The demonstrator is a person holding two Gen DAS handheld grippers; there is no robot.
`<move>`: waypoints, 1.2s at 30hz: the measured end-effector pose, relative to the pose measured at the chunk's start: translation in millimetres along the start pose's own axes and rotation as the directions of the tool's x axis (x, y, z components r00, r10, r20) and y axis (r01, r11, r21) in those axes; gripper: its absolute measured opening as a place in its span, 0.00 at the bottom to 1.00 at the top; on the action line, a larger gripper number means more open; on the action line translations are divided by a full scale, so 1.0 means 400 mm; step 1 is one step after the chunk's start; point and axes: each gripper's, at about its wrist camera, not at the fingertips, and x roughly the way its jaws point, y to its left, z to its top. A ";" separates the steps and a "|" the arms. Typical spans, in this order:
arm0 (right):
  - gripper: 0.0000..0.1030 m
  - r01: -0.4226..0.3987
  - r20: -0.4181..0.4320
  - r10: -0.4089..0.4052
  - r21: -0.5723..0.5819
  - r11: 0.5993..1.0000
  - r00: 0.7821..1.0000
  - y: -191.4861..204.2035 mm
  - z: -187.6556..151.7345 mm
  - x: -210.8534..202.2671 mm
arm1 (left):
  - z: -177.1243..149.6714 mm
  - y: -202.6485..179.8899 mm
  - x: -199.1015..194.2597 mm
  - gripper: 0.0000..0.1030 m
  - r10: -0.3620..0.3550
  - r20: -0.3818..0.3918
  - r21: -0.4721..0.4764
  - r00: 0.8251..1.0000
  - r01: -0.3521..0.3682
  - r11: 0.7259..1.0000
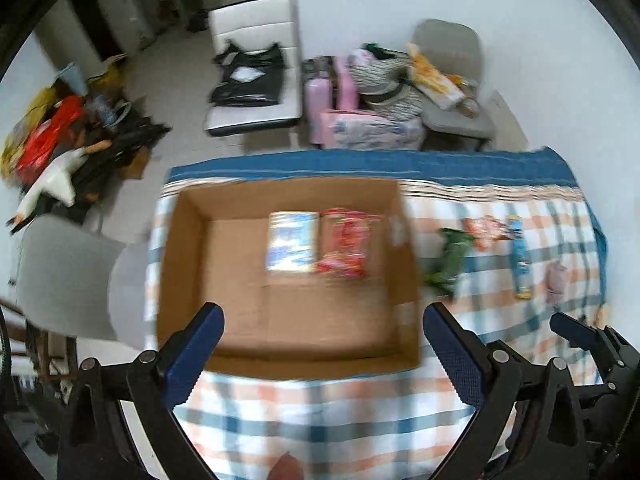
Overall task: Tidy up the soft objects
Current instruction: 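Grasp the green snack bag with the left tool while the right tool grasps the lilac plush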
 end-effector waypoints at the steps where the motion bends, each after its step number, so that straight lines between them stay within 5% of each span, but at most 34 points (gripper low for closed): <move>1: 1.00 0.015 0.000 -0.015 0.019 1.000 1.000 -0.045 0.008 -0.003 | 0.019 -0.052 0.018 0.99 -0.020 -0.007 0.018 1.000 0.020 1.000; 7: 1.00 0.112 -0.038 -0.107 0.177 0.978 0.994 -0.364 0.054 0.022 | 0.110 -0.291 0.174 0.99 -0.033 -0.109 0.143 0.994 0.049 0.989; 15: 1.00 0.113 -0.139 -0.073 0.307 0.945 0.988 -0.644 0.116 0.180 | 0.157 -0.473 0.471 0.99 0.034 -0.303 0.215 0.952 0.033 0.976; 21: 1.00 0.177 -0.195 -0.115 0.338 0.924 0.974 -0.809 0.125 0.261 | 0.124 -0.524 0.620 0.99 0.091 -0.407 0.247 0.909 0.014 0.969; 26: 1.00 0.287 -0.281 -0.209 0.274 0.918 0.937 -0.927 0.118 0.318 | 0.085 -0.546 0.707 0.99 0.120 -0.469 0.253 0.875 0.003 0.968; 32: 1.00 0.315 -0.323 -0.231 0.239 0.918 0.918 -0.989 0.111 0.409 | 0.050 -0.554 0.761 0.98 0.120 -0.499 0.235 0.858 0.002 0.972; 34: 0.95 0.298 -0.332 -0.205 0.259 0.919 0.921 -1.004 0.107 0.437 | 0.045 -0.550 0.769 0.86 0.115 -0.498 0.223 0.859 -0.001 0.975; 36: 0.78 0.283 -0.345 -0.181 0.273 0.919 0.921 -1.012 0.101 0.460 | 0.040 -0.546 0.773 0.74 0.110 -0.502 0.208 0.858 -0.004 0.978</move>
